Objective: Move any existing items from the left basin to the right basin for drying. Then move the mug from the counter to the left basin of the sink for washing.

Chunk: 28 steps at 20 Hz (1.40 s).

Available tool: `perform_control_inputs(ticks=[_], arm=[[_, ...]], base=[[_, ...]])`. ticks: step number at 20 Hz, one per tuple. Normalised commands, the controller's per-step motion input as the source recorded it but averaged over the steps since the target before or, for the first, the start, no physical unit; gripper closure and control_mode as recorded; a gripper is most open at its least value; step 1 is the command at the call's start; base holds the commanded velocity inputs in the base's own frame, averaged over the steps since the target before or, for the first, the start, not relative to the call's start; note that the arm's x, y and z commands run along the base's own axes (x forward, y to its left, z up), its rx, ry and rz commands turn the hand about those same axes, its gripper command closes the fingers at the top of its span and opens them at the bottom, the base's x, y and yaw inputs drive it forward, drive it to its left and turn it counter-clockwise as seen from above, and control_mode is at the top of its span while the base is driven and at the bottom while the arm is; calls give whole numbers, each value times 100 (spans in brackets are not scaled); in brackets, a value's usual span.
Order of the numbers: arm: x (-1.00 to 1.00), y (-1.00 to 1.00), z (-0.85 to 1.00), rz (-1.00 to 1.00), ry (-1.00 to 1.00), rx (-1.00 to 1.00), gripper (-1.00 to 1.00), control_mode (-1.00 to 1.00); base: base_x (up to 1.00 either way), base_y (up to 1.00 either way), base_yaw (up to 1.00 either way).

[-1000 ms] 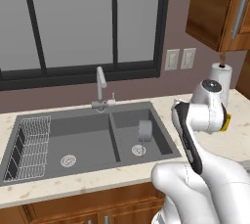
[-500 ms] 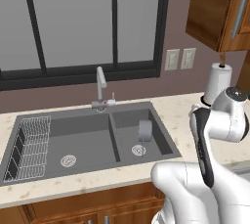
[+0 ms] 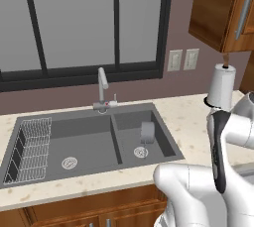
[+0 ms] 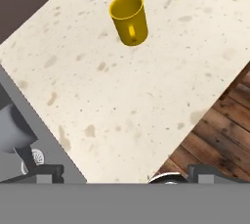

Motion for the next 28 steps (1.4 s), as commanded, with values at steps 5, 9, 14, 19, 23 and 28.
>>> perform_control_inputs(ticks=[5, 9, 14, 19, 23, 28], arm=[[-4, -34, 19, 0, 0, -5, -100, -100], [0, -28, 2, 0, -2, -4, -100, -100], [3, -27, 0, 0, 0, -1, -100, -100], [27, -25, 0, 0, 0, 0, -100, -100], [24, -24, -1, 0, 0, 0, -100, -100], [19, -20, -8, 0, 0, 0, -100, -100]], base=[[0, 0, 0], [0, 0, 0], [0, 0, 0], [0, 0, 0], [0, 0, 0], [0, 0, 0]])
